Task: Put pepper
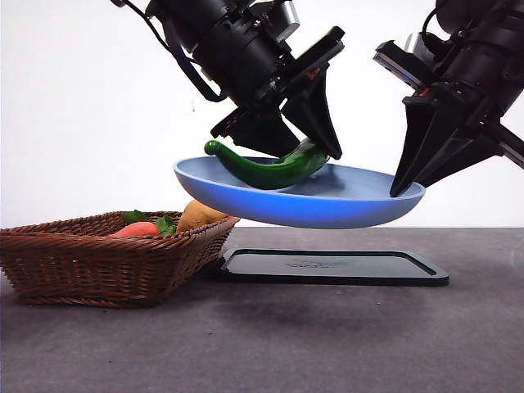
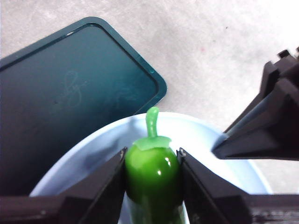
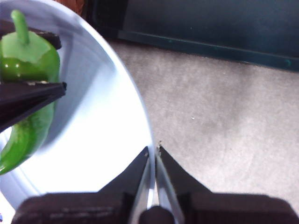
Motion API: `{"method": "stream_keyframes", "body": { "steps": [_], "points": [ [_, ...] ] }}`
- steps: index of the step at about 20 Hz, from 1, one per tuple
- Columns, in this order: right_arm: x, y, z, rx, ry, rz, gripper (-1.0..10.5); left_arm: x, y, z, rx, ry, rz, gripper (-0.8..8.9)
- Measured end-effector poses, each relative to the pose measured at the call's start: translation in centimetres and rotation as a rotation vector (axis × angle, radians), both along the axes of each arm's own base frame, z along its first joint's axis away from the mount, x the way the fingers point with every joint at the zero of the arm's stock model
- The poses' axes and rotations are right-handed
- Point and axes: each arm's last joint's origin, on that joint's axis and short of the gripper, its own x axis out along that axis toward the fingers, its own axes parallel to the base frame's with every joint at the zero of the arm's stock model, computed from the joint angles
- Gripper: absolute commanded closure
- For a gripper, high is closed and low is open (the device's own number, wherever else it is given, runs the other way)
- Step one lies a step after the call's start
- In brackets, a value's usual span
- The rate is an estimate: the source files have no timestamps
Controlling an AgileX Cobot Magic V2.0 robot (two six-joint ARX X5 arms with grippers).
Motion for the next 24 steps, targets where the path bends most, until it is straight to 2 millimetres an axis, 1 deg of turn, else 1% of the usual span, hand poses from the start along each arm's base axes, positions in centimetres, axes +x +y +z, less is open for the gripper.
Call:
{"method": "stream_keyframes", "body": {
  "steps": [2, 4, 5, 11, 13, 14, 16, 17, 19, 22, 24],
  "points": [
    [-0.1, 0.0, 0.0, -0.002, 0.008, -0.001, 9.4, -0.1, -0.1, -0.1, 0.015, -0.016, -0.006, 6.31],
    [-0.1, 0.0, 0.0, -0.002, 0.012, 0.0, 9.4, -0.1, -0.1, -0.1, 0.025, -0.015, -0.008, 5.62],
    [-0.1, 0.0, 0.0, 0.005, 0.015, 0.004, 9.4, -0.1, 0.0, -0.2, 0.031, -0.01, -0.008, 5.54],
    [-0.3, 0.0, -0.1, 0.012, 0.035, 0.009, 9.4, -0.3, -0.2, -0.2, 0.026, -0.006, -0.022, 5.53],
    [-0.4, -0.1, -0.2, 0.007, 0.052, 0.006, 9.4, -0.7, 0.1, 0.6, 0.02, -0.014, -0.021, 5.53],
    [-0.4, -0.1, -0.2, 0.007, 0.06, 0.001, 9.4, -1.0, 0.4, 1.5, 0.008, -0.027, -0.021, 5.53],
    [-0.5, -0.4, -0.2, 0.003, 0.085, -0.017, 9.4, -2.2, 1.7, 4.3, -0.03, -0.075, -0.019, 5.53],
    [-0.5, -0.6, -0.3, 0.002, 0.097, -0.031, 9.4, -3.0, 2.6, 5.9, -0.049, -0.101, -0.015, 5.53],
    [-0.2, -1.2, -0.2, 0.006, 0.1, -0.062, 9.4, -4.1, 4.7, 8.3, -0.069, -0.142, 0.003, 5.53],
    [0.6, -2.1, 0.9, 0.009, 0.069, -0.117, 9.4, -5.9, 7.8, 11.7, -0.109, -0.214, 0.043, 5.53],
    [1.8, -2.6, 2.1, 0.007, 0.029, -0.158, 9.4, -7.6, 9.7, 13.7, -0.145, -0.27, 0.059, 5.54]
  ]
}}
